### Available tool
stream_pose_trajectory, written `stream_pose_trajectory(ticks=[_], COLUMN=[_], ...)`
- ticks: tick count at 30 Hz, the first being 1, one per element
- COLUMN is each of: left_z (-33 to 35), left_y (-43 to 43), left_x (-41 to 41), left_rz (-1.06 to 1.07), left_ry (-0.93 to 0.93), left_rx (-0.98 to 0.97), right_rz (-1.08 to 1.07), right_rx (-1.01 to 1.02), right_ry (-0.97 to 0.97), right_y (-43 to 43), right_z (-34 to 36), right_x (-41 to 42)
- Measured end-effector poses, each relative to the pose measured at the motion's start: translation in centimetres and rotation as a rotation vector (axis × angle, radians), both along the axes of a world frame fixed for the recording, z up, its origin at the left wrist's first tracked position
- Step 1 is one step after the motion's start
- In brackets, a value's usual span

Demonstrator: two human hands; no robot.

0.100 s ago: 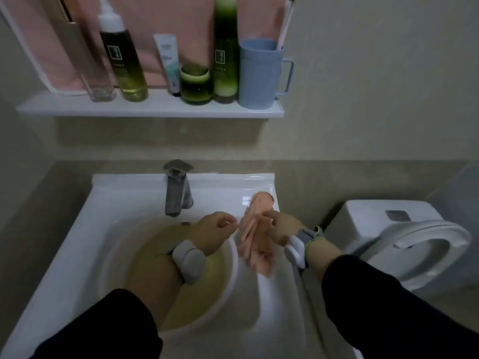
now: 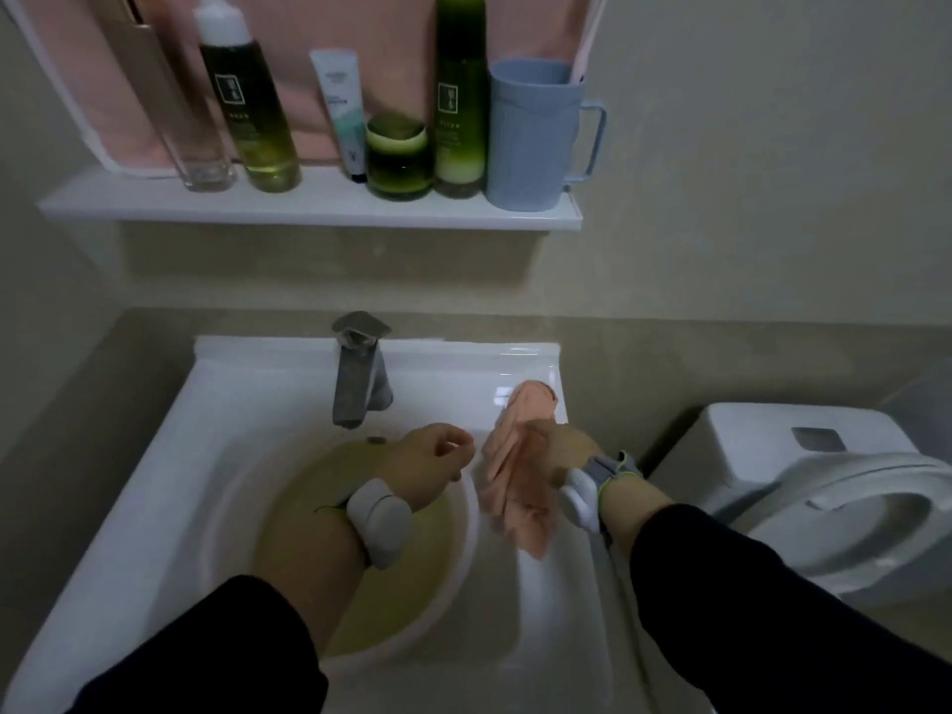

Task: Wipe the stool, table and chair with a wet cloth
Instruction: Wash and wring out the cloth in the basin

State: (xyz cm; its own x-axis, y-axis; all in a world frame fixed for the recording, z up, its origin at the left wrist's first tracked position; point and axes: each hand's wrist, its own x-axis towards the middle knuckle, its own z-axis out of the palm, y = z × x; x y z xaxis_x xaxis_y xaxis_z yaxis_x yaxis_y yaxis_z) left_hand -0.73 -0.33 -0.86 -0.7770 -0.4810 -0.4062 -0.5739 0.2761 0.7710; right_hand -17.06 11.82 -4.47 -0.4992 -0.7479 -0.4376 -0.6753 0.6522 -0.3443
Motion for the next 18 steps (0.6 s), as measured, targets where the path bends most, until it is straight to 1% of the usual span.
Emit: stream_pose_trajectory(ticks=[2, 4, 5, 7, 8, 9, 11, 13, 15, 16, 18], left_z=[-0.2, -0.8, -0.9, -1.3, -1.6, -1.7, -1.9, -2.1, -2.3, -2.3, -2.2], left_y=[0.0, -0.3, -0.3, -0.5, -0.5, -0.5, -0.4, -0.3, -0.2, -0.2, -0.2], left_x=[-0.1, -0.3, -0.3, -0.3, -0.3, -0.2, -0.2, -0.2, -0.1, -0.2, -0.2], left_rz=[0.004, 0.045, 0.068, 0.100, 0.116, 0.128, 0.142, 0.161, 0.191, 0.204, 0.225], left_ry=[-0.013, -0.019, -0.016, -0.028, -0.035, -0.041, -0.048, -0.044, -0.030, -0.025, -0.005], left_rx=[0.006, 0.023, 0.025, 0.050, 0.067, 0.079, 0.101, 0.112, 0.120, 0.126, 0.162], right_rz=[0.002, 0.075, 0.132, 0.140, 0.088, 0.083, -0.016, -0.205, -0.349, -0.397, -0.418], right_rx=[0.056, 0.134, 0.172, 0.234, 0.228, 0.193, 0.068, -0.107, -0.286, -0.379, -0.533], right_ry=[0.030, 0.052, 0.101, 0.114, 0.086, 0.110, 0.086, 0.001, -0.022, -0.075, -0.233], right_y=[-0.2, -1.0, -1.2, -1.4, -1.3, -1.1, -0.7, -0.8, -1.3, -1.7, -2.3], right_z=[-0.6, -2.0, -2.6, -3.9, -4.5, -4.9, -5.3, -4.8, -3.4, -2.8, -1.0], right_x=[-0.2, -0.2, -0.3, -0.3, -0.3, -0.4, -0.6, -0.9, -1.0, -1.0, -0.6])
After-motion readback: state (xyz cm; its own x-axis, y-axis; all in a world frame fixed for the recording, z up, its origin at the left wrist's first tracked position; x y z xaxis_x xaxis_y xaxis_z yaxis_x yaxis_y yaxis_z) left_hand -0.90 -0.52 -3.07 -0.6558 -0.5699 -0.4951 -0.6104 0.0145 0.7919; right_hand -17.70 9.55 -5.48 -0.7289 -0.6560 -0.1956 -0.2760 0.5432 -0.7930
